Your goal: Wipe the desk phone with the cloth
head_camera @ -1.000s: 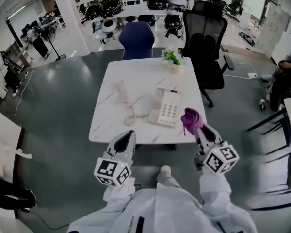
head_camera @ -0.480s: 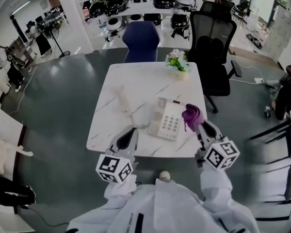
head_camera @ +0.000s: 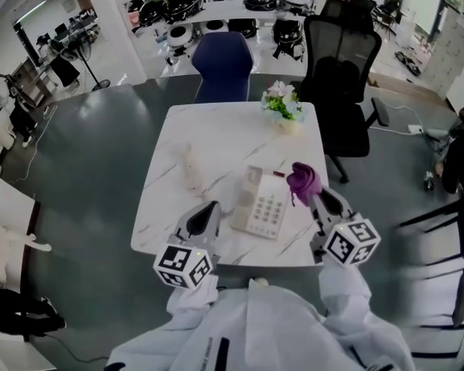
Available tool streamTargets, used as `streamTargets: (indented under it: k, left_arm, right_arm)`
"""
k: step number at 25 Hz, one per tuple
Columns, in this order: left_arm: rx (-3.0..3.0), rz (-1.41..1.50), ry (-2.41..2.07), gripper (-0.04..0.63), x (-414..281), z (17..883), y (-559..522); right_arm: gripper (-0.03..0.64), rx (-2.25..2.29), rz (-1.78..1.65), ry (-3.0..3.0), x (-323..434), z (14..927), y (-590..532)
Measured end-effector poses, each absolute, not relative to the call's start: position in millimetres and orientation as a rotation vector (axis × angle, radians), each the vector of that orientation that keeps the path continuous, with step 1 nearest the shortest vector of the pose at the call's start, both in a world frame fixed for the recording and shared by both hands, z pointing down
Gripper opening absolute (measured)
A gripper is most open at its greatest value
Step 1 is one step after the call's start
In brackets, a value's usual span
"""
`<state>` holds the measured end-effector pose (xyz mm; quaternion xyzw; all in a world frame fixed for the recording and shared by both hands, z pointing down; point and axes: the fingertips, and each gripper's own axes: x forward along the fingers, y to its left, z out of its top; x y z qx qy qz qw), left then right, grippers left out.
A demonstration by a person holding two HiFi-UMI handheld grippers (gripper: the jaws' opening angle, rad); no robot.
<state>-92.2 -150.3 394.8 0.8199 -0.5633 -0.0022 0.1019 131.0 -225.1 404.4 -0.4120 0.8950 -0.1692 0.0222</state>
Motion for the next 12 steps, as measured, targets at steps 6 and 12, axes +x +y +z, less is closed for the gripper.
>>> streamTargets:
  k: [6,12]
  left_arm:
    - [2.419,0.027,-1.626,-0.002,-88,406,-176]
    - [2.401,0.092,-1.527,-0.002,-84,426,-202]
  right_arm:
    - [0.032,-1.323,-0.491,2.801,130,412,-253]
    - [0.032,-1.427,-0.475,2.82,123,423,-281]
